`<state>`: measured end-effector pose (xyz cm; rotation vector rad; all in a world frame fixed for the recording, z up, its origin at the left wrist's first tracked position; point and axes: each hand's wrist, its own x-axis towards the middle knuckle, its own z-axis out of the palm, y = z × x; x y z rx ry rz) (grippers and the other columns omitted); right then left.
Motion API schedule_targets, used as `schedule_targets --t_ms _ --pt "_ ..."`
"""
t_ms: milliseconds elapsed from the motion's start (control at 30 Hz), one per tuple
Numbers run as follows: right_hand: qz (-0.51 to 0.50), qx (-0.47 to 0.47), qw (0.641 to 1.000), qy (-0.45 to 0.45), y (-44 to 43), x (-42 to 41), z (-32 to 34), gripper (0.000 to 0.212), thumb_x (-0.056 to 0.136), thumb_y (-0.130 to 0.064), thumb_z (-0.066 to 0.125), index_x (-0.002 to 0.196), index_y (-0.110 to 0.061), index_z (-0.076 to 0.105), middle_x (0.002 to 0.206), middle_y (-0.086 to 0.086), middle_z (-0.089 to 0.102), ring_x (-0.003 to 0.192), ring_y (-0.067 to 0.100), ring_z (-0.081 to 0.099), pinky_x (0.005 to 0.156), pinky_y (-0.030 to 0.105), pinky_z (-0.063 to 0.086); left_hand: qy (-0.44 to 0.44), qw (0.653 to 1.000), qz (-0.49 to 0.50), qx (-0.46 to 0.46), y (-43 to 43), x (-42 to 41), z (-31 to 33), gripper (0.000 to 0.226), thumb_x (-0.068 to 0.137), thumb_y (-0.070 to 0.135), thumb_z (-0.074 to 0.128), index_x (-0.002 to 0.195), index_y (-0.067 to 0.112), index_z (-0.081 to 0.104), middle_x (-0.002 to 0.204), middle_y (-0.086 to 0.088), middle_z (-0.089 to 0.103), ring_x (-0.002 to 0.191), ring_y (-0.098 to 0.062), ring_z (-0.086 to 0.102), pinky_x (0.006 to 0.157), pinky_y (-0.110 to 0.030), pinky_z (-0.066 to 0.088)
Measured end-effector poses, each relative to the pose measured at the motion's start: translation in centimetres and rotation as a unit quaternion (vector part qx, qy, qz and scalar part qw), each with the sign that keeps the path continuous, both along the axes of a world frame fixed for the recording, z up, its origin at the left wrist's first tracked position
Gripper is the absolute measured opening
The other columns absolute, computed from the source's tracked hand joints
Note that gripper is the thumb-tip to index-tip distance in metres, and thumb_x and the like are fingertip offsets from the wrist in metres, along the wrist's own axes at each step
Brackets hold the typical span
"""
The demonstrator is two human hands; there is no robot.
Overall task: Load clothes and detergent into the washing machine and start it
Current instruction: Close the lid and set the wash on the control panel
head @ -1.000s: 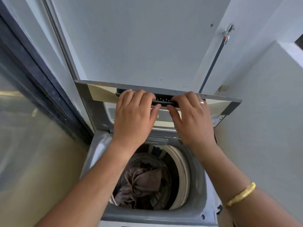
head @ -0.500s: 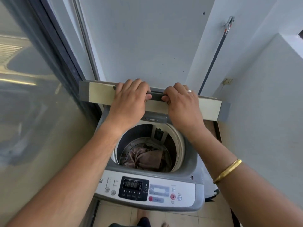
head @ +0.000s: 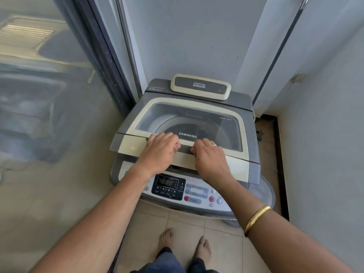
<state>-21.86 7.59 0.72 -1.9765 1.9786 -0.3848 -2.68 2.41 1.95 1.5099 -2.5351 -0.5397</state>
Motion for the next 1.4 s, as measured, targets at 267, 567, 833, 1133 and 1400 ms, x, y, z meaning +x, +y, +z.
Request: schedule_targets --t_ms 267,567,833,1133,1400 --pt "-0.014 0.063 0.998 0.009 -0.3 0.8 -4.2 0.020 0.116 -0.023 0.043 0.109 -0.017 0.061 0.103 -0.003 0.050 0.101 0.029 0.055 0.085 0.039 0.032 -0.012 0.998 -0.032 0.044 -0.8 0.8 -5.0 0.022 0.118 0.021 0.040 0.099 0.027 0.049 0.105 0.010 0.057 0.104 -0.021 0.051 0.108 -0.044 0.040" --pt "-0.043 0.014 0.997 -0.054 0.3 0.3 -5.1 0.018 0.111 -0.028 0.060 0.112 -0.013 0.071 0.106 0.000 0.060 0.101 0.027 0.059 0.088 0.043 0.048 0.106 0.991 -0.072 -0.031 -2.1 2.4 -7.5 0.018 0.114 0.038 0.055 0.110 0.021 0.062 0.108 0.007 0.064 0.100 -0.019 0.061 0.100 -0.042 0.051" --pt "-0.202 -0.096 0.974 -0.036 7.0 -0.8 -5.8 0.020 0.105 -0.007 0.062 0.121 -0.013 0.073 0.126 0.005 0.061 0.120 0.024 0.054 0.102 0.009 0.036 0.130 0.977 -0.046 -0.165 -3.1 6.7 -9.0 0.024 0.112 0.030 0.065 0.117 0.008 0.071 0.112 -0.013 0.073 0.102 -0.039 0.064 0.090 -0.051 0.047" --pt "-0.247 -0.195 0.949 -0.005 15.7 1.4 -11.6 0.016 0.106 -0.006 0.063 0.114 -0.003 0.076 0.114 0.010 0.065 0.106 0.030 0.061 0.091 0.037 0.055 0.119 0.960 -0.050 -0.246 -0.1 9.5 -11.6 0.015 0.107 0.014 0.068 0.103 0.001 0.075 0.101 -0.023 0.071 0.090 -0.045 0.065 0.081 -0.055 0.048" --pt "-0.193 -0.312 0.930 0.021 17.1 1.1 -14.6 0.016 0.105 0.004 0.065 0.112 0.004 0.080 0.115 0.015 0.071 0.122 -0.002 0.057 0.073 0.064 0.058 0.200 0.970 -0.024 -0.139 0.5 10.1 -11.4 0.023 0.114 0.021 0.058 0.115 0.000 0.067 0.096 -0.016 0.059 0.085 -0.034 0.055 0.076 -0.053 0.054"
